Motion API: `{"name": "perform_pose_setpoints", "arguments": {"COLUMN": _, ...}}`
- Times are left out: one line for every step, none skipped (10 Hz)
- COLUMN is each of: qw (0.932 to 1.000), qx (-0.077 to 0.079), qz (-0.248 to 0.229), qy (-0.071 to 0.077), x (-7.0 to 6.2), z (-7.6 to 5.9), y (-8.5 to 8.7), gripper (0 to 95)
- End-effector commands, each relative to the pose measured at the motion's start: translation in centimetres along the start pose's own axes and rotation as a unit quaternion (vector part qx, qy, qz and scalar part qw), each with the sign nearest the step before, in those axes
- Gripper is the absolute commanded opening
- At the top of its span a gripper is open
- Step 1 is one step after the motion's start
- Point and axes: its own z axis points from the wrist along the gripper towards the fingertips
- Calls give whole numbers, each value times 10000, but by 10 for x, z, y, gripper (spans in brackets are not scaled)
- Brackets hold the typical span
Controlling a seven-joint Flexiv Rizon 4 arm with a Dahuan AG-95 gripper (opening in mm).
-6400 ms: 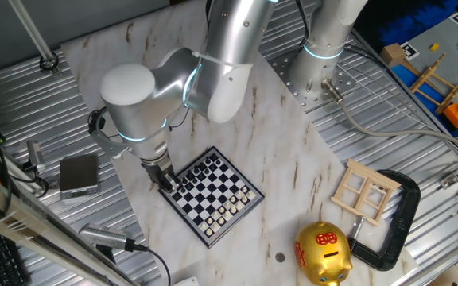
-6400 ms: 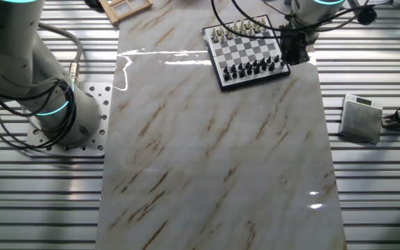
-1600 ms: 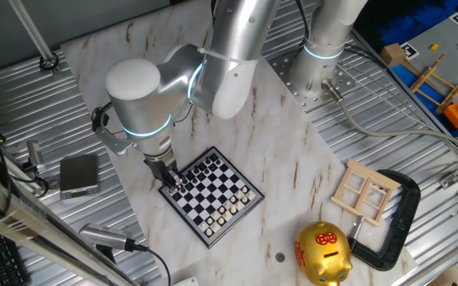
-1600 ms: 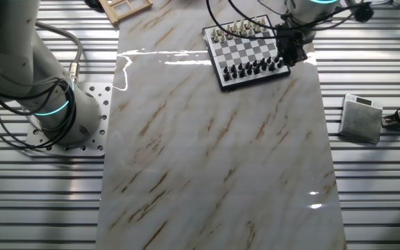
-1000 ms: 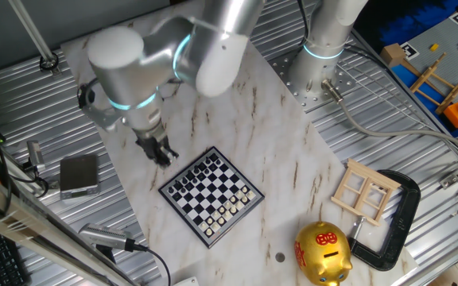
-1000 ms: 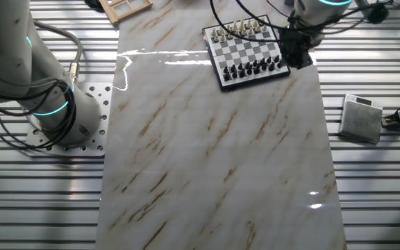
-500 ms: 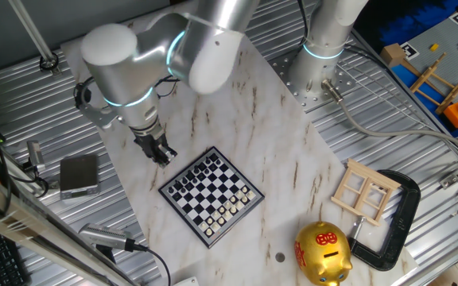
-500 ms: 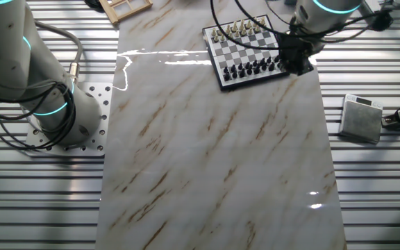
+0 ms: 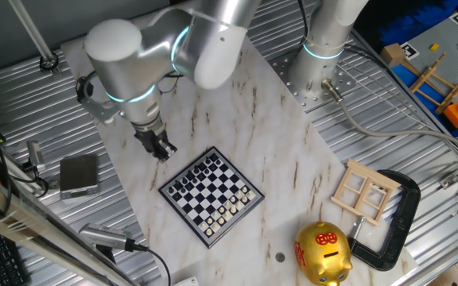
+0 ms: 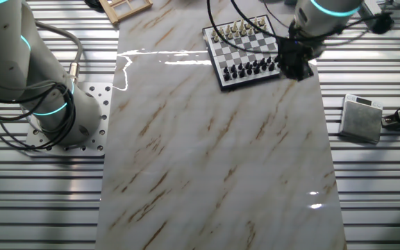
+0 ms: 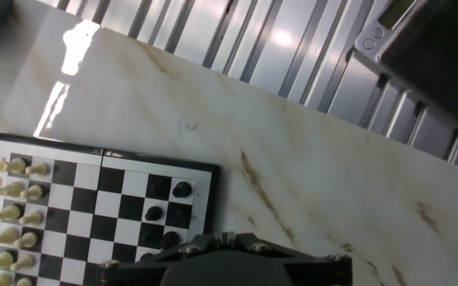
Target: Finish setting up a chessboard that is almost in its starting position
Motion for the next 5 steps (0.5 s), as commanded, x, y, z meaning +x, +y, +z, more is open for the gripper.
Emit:
{"name": "perform_pose_setpoints", "arguments": {"qw": 9987, "qx": -39, "qz": -507, "qy": 6, "x": 26, "z": 9, "y": -44, "gripper": 0}}
{"name": "perform_pose_setpoints", "arguments": {"qw": 9982, "qx": -42, "qz": -600, "qy": 27, "x": 30, "z": 12, "y": -58, "gripper": 0}}
{"name": "perform_pose_setpoints", "arguments": {"qw": 9975, "qx": -66, "qz": -699, "qy": 2, "x": 34, "z": 15, "y": -73, "gripper": 0}}
{"name": "perform_pose_setpoints", "arguments": {"qw": 9971, "qx": -61, "qz": -756, "qy": -8, "x": 35, "z": 16, "y": -79, "gripper": 0}}
{"name": "perform_pose_setpoints", "arguments": {"qw": 9973, "qx": -54, "qz": -727, "qy": 1, "x": 35, "z": 15, "y": -77, "gripper": 0}}
